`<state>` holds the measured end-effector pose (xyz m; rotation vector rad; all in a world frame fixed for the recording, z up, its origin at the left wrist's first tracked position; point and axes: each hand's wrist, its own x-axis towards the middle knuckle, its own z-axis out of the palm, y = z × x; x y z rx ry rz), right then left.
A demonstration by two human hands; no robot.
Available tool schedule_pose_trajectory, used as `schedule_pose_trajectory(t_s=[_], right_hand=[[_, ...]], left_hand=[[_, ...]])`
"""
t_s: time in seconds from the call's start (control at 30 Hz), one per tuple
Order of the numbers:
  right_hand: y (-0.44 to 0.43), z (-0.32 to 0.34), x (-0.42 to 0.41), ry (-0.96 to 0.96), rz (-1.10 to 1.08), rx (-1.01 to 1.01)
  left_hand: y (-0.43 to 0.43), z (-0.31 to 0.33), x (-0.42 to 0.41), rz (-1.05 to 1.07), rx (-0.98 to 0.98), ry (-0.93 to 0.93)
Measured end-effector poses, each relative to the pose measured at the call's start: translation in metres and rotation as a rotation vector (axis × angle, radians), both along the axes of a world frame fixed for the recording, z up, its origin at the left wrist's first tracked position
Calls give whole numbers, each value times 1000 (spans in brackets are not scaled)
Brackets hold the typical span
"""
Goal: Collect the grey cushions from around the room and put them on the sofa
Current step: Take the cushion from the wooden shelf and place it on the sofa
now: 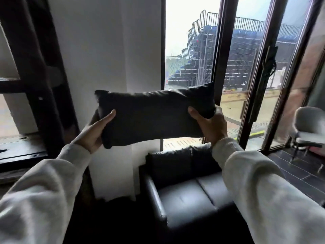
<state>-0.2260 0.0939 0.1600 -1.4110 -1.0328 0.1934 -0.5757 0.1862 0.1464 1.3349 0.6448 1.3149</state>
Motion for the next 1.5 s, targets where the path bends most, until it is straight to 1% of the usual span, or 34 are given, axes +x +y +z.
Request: schedule_pose_trajectory(t_s=[0.17, 0.3, 0.57, 0.87, 1.03, 1.13, 1.23, 1.4, 1.5], right_hand=[[46, 5, 90, -15, -63, -54], [78, 8, 149, -8, -71, -97], [141, -21, 254, 1, -53, -132], [222, -66, 391, -32, 108, -187], [272, -66, 459, -61, 227, -213], [299, -64, 479, -97, 266, -202], [332, -66, 486, -140, 336, -221], [400, -82, 478, -174, 429, -260], [452, -100, 462, -177, 544, -298]], left_hand=[[63, -7, 96, -24, 28, 3], [103, -9, 153, -29, 7, 30], [152, -31, 254, 48, -29, 45], [188, -71, 377, 240, -92, 86], [190, -80, 441, 358, -101, 75], [185, -83, 459, 379, -139, 56], [191, -91, 469, 450, -184, 82], [216, -113, 464, 506, -241, 152], [243, -138, 453, 548, -274, 152]])
